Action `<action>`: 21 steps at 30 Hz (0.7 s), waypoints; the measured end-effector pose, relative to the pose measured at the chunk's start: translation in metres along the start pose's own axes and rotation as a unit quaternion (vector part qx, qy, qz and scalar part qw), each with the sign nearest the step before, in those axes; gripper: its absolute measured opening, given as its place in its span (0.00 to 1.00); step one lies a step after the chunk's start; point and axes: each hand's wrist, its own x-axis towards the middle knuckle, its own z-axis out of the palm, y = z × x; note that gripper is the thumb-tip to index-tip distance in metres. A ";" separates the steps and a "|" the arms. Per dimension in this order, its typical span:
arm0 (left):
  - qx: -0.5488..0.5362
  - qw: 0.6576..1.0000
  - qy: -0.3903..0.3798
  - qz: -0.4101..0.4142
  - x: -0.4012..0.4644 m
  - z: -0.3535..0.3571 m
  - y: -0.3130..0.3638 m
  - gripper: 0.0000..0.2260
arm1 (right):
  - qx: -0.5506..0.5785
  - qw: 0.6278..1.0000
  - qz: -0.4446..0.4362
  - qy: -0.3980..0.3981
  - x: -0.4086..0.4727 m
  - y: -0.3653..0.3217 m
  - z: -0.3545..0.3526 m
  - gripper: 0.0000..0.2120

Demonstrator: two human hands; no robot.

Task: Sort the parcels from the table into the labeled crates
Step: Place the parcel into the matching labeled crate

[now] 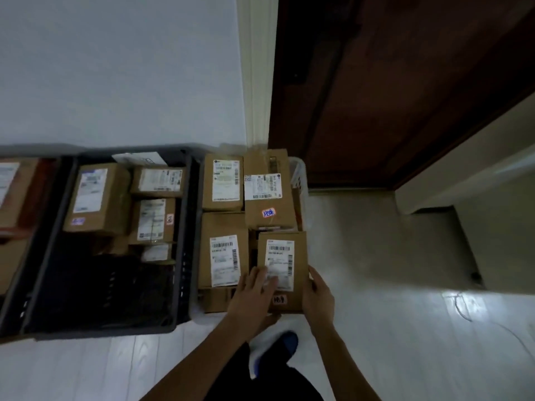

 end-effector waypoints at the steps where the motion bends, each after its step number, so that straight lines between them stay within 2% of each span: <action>1: 0.011 1.000 -0.004 -0.005 0.004 -0.002 -0.002 0.41 | -0.015 1.000 -0.007 -0.019 0.007 -0.002 0.001 0.15; 3: 0.004 0.999 -0.016 -0.034 0.011 0.002 -0.010 0.47 | -0.055 0.997 -0.013 -0.046 0.017 -0.009 0.005 0.15; 4: 0.009 0.999 0.006 -0.035 0.012 0.010 -0.013 0.49 | -0.074 0.996 -0.014 -0.054 0.019 -0.011 0.007 0.14; 8: 0.007 0.998 0.055 -0.021 0.023 0.025 -0.021 0.46 | -0.138 0.988 -0.030 -0.069 0.030 -0.016 0.013 0.11; 11: -0.011 0.999 0.017 -0.030 0.027 0.021 -0.019 0.47 | -0.201 0.977 -0.038 -0.064 0.039 -0.020 0.014 0.18; 13: -0.002 0.999 0.052 -0.014 0.034 0.018 -0.020 0.46 | -0.241 0.968 -0.042 -0.062 0.049 -0.022 0.015 0.21; 21: -0.003 0.998 0.065 -0.005 0.034 0.025 -0.037 0.47 | -0.262 0.960 -0.068 -0.066 0.059 -0.017 0.027 0.23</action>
